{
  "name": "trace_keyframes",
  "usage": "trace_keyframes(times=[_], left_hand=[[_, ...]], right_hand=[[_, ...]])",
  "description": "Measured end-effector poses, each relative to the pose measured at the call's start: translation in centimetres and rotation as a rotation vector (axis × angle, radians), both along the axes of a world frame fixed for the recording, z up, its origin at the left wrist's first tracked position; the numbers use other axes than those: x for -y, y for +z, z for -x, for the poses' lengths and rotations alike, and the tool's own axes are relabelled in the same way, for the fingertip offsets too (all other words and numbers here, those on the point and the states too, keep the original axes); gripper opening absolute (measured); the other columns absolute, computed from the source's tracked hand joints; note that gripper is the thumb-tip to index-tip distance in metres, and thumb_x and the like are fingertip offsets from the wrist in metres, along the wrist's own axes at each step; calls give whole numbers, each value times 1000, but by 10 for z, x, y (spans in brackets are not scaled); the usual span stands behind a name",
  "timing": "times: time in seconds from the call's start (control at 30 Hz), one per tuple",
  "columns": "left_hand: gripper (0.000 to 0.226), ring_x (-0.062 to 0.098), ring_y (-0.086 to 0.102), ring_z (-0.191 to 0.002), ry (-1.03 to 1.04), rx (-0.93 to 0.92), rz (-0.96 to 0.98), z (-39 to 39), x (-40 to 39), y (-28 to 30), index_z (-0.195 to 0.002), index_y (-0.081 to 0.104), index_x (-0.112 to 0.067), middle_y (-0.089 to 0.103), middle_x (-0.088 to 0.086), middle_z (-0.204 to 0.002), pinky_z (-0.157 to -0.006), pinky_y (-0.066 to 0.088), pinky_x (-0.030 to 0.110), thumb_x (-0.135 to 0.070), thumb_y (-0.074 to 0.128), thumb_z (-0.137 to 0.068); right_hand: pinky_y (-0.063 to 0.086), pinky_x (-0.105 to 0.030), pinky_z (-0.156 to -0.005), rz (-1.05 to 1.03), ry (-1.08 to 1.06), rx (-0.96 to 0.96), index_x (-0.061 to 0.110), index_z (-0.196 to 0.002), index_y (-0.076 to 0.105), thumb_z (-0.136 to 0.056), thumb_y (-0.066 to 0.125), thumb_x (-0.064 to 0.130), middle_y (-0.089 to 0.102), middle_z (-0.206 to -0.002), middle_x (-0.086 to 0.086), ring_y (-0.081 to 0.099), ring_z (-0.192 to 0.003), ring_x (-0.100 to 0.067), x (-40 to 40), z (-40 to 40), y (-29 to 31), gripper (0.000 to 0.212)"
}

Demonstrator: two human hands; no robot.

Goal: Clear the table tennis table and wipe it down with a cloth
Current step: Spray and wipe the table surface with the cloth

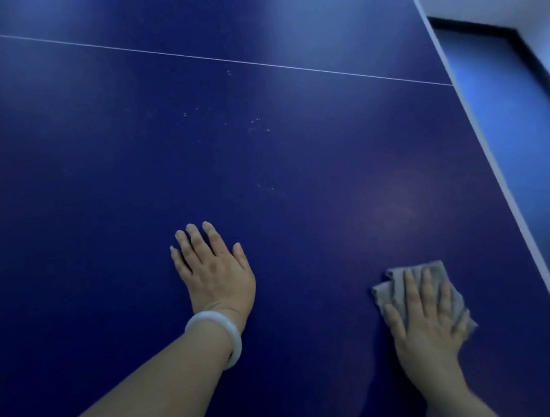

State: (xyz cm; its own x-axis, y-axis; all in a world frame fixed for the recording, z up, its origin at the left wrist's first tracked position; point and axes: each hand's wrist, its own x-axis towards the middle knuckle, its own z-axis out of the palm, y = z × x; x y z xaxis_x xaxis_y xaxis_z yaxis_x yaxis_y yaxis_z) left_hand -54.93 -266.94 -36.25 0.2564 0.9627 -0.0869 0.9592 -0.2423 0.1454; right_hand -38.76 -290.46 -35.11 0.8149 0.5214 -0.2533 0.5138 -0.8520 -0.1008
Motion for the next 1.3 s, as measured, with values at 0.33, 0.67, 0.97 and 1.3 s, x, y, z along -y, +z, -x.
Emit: trace_keyframes(times=[0.33, 0.67, 0.97, 1.3], left_hand=[[66, 34, -2, -149, -8, 50, 24, 4, -1, 2, -154, 6, -8, 6, 19, -161, -121, 2, 51, -45, 16, -100], [54, 28, 20, -142, -63, 305, 37, 25, -51, 23, -146, 35, -12, 22, 12, -153, -117, 20, 43, -33, 44, -98], [73, 35, -4, -148, 135, 97, 47, -15, -151, 4, -154, 8, -8, 2, 21, -160, -121, -1, 49, -53, 23, -98], [73, 33, 1, -148, 182, -13, -30, -23, -151, -5, -154, 10, -10, 9, 20, -160, -121, 2, 49, -54, 13, -95]], right_hand=[[-2, -59, -118, -110, 347, 132, 29, -155, 14, -93, 7, 62, 3, -164, 2, -4, -151, -24, -102, 50, -7, 71], [-14, -51, -118, -120, 356, 175, 29, -156, 6, -94, 1, 64, -6, -164, 5, -17, -149, -18, -165, 16, -17, 71], [-3, -54, -119, -164, 416, 178, 29, -156, 11, -96, 21, 58, 0, -164, 4, -12, -150, -17, -182, -1, -17, 67], [-8, -57, -117, -125, 55, 84, 32, -155, -8, -96, 8, 56, -20, -161, 5, -20, -148, -22, -254, -74, -11, 65]])
